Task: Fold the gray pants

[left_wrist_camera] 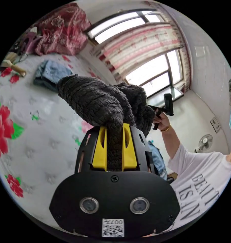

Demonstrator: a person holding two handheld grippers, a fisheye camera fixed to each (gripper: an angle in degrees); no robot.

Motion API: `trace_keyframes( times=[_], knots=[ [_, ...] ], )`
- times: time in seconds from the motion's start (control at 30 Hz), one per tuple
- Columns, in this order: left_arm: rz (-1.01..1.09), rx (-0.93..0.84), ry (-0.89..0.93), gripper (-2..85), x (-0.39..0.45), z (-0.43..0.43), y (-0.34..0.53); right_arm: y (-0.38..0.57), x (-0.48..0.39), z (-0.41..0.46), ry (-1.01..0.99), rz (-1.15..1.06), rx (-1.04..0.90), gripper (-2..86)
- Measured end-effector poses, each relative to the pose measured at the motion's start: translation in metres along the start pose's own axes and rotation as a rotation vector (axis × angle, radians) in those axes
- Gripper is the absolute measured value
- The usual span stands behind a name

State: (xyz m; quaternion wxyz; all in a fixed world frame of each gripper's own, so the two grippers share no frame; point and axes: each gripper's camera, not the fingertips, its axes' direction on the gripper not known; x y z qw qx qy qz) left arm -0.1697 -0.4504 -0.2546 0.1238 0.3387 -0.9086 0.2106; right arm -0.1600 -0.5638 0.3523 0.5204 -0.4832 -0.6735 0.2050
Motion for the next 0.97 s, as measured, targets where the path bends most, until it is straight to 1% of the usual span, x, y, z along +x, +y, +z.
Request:
trace_keyframes(
  times=[0.03,0.07,0.1,0.13,0.17,0.2,0.27,0.33,0.4,0.43,0.47,0.5,0.53,0.57,0.6,0.63,0.67,0.7,0.73,0.77,0.8,0.83,0.87,0.93,0.97],
  knots=[
    [0.006,0.087,-0.024,8.8,-0.006,-0.001,-0.02,-0.052,-0.008,-0.002,0.046,-0.064,-0.004,4.1],
    [0.005,0.128,-0.038,8.8,-0.009,0.0,-0.031,-0.103,-0.016,-0.002,0.085,-0.107,-0.001,4.3],
    [-0.008,0.212,-0.063,8.9,-0.017,0.002,-0.053,-0.129,-0.019,-0.001,0.1,-0.125,0.0,4.4],
    [-0.025,0.297,-0.088,9.1,-0.027,0.007,-0.076,-0.181,-0.025,0.003,0.133,-0.155,0.008,4.6],
    [-0.027,0.334,-0.104,9.4,-0.032,0.012,-0.088,-0.229,-0.03,0.011,0.183,-0.161,0.029,4.8],
    [-0.02,0.385,-0.148,10.0,-0.044,0.025,-0.112,-0.25,-0.03,0.017,0.217,-0.15,0.047,4.9],
    [-0.051,0.366,-0.203,11.0,-0.072,0.051,-0.144,-0.314,-0.023,0.051,0.336,-0.048,0.117,5.4],
    [-0.059,0.217,-0.293,11.6,-0.112,0.084,-0.165,-0.334,-0.012,0.087,0.357,0.049,0.114,5.6],
    [-0.011,0.118,-0.363,11.7,-0.13,0.097,-0.154,-0.323,-0.007,0.127,0.343,0.076,0.096,5.6],
    [0.068,0.101,-0.382,11.9,-0.13,0.1,-0.135,-0.301,-0.007,0.156,0.316,0.06,0.069,5.6],
    [0.103,0.088,-0.4,11.9,-0.129,0.101,-0.124,-0.27,-0.01,0.183,0.305,0.041,0.034,5.5],
    [0.17,0.03,-0.447,12.0,-0.124,0.106,-0.101,-0.25,-0.01,0.196,0.29,0.034,0.014,5.4],
    [0.22,-0.042,-0.49,12.1,-0.117,0.113,-0.075,-0.205,-0.011,0.22,0.252,0.031,-0.042,5.4],
    [0.238,-0.077,-0.501,12.1,-0.114,0.116,-0.061,-0.153,-0.012,0.24,0.228,0.05,-0.114,5.3],
    [0.276,-0.151,-0.511,12.1,-0.107,0.121,-0.033,-0.125,-0.012,0.248,0.22,0.068,-0.149,5.3],
    [0.299,-0.24,-0.525,12.1,-0.099,0.127,-0.007,-0.065,-0.013,0.257,0.206,0.125,-0.216,5.4],
    [0.309,-0.289,-0.529,12.0,-0.095,0.129,0.006,-0.003,-0.016,0.258,0.196,0.196,-0.283,5.5],
    [0.341,-0.392,-0.527,11.6,-0.084,0.134,0.029,0.026,-0.02,0.256,0.202,0.226,-0.314,5.5],
    [0.389,-0.478,-0.534,11.1,-0.071,0.136,0.05,0.082,-0.029,0.246,0.226,0.287,-0.378,5.6],
    [0.417,-0.508,-0.541,10.9,-0.063,0.137,0.06,0.134,-0.04,0.234,0.244,0.357,-0.445,5.5],
    [0.485,-0.569,-0.547,10.2,-0.048,0.138,0.077,0.158,-0.046,0.227,0.246,0.391,-0.476,5.5],
    [0.56,-0.629,-0.546,9.5,-0.032,0.141,0.091,0.201,-0.06,0.213,0.246,0.449,-0.535,5.4],
    [0.593,-0.649,-0.545,9.1,-0.024,0.142,0.098,0.239,-0.075,0.202,0.257,0.502,-0.581,5.3],
    [0.697,-0.689,-0.517,8.1,0.002,0.152,0.119,0.287,-0.098,0.189,0.267,0.567,-0.612,5.4],
    [0.717,-0.701,-0.503,8.0,0.008,0.156,0.124,0.313,-0.111,0.187,0.262,0.598,-0.629,5.5]
  ],
)
